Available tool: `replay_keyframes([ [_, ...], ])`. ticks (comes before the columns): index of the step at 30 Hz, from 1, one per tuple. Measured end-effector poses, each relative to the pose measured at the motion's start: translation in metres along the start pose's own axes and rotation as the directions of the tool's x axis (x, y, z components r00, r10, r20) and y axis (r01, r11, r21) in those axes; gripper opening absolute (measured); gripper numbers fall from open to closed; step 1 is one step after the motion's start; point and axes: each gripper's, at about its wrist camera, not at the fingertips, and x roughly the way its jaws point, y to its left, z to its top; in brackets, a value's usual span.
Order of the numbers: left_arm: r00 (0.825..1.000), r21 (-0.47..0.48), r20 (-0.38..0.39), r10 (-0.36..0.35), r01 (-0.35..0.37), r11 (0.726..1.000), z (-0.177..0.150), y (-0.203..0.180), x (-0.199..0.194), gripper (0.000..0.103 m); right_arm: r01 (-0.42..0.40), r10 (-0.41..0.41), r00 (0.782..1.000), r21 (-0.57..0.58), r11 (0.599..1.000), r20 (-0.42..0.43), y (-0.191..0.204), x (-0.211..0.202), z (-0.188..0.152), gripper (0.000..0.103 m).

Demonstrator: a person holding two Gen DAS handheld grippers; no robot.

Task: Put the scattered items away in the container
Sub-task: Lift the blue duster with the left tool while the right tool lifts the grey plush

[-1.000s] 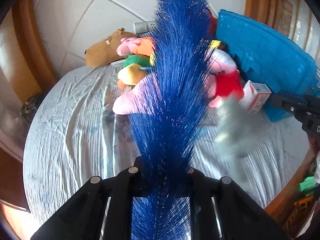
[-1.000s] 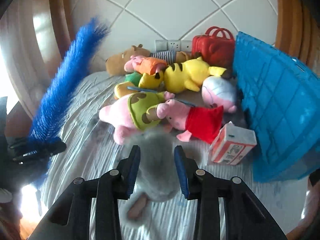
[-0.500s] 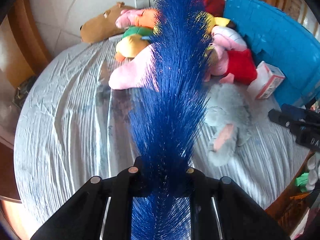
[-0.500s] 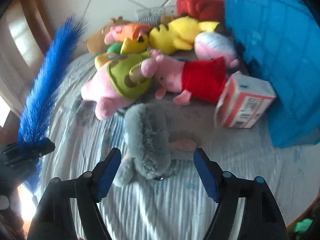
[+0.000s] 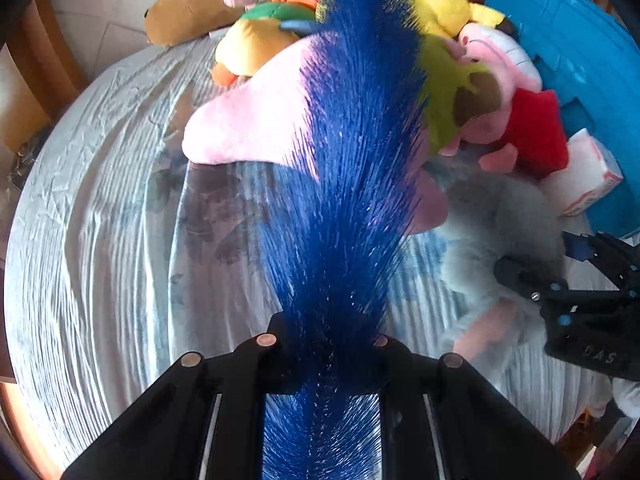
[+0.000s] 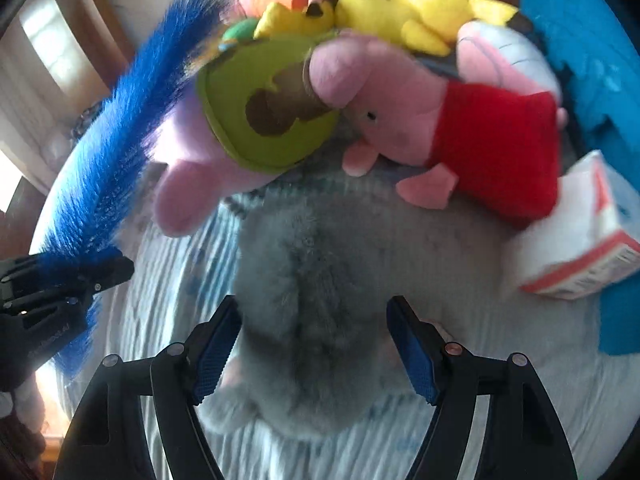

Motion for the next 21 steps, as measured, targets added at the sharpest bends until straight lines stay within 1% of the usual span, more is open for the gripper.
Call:
replay_keyframes([
  [3,1.000,-0.001,-0.011,0.013,-0.013,1.000,0.002,0.001,0.009,0.013,0.007,-0.007,1.000,-0.005,1.000,-0.028,-0.001,0.017,0.001,0.076],
  [5,1.000,-0.006,-0.018,0.014,-0.014,1.000,0.003,0.002,0.013,0.013,0.015,-0.016,0.999,-0.018,1.000,-0.047,0.000,0.026,-0.002,0.087],
  [7,1.000,-0.007,-0.022,0.013,-0.014,1.000,0.002,0.003,0.016,0.013,0.023,-0.025,0.998,-0.034,0.999,-0.060,0.002,0.033,-0.005,0.088],
  [8,1.000,-0.007,-0.023,0.013,-0.013,1.000,0.002,0.003,0.017,0.013,0.028,-0.031,0.997,-0.043,0.999,-0.064,0.004,0.036,-0.006,0.086],
  [9,1.000,-0.007,-0.024,0.013,-0.013,1.000,0.001,0.003,0.017,0.013,0.038,-0.042,0.997,-0.052,0.998,-0.070,0.006,0.038,-0.008,0.080],
  [10,1.000,-0.006,-0.023,0.013,-0.013,1.000,0.001,0.003,0.017,0.013,0.048,-0.053,0.996,-0.061,0.997,-0.075,0.007,0.040,-0.010,0.059],
  [11,1.000,-0.001,-0.016,0.012,-0.012,1.000,0.000,0.002,0.014,0.013,0.066,-0.071,0.995,-0.075,0.995,-0.064,0.010,0.038,-0.011,0.046],
  [12,1.000,0.004,-0.007,0.011,-0.011,1.000,-0.002,0.001,0.011,0.013,0.082,-0.087,0.995,-0.088,0.993,-0.053,0.013,0.036,-0.012,0.046],
  [15,0.999,0.018,0.038,-0.002,0.001,1.000,-0.004,0.000,-0.010,0.013,0.070,-0.072,0.997,-0.077,0.995,-0.026,0.018,0.022,-0.016,0.043],
  [18,0.996,0.039,0.083,-0.014,0.011,0.999,-0.007,-0.002,-0.035,0.013,0.069,-0.066,0.997,-0.087,0.994,0.035,0.026,-0.009,-0.022,0.042],
  [21,0.991,0.061,0.129,-0.028,0.021,0.998,-0.010,-0.005,-0.061,0.013,0.072,-0.063,0.993,-0.086,0.994,0.102,0.032,-0.047,-0.026,0.042],
])
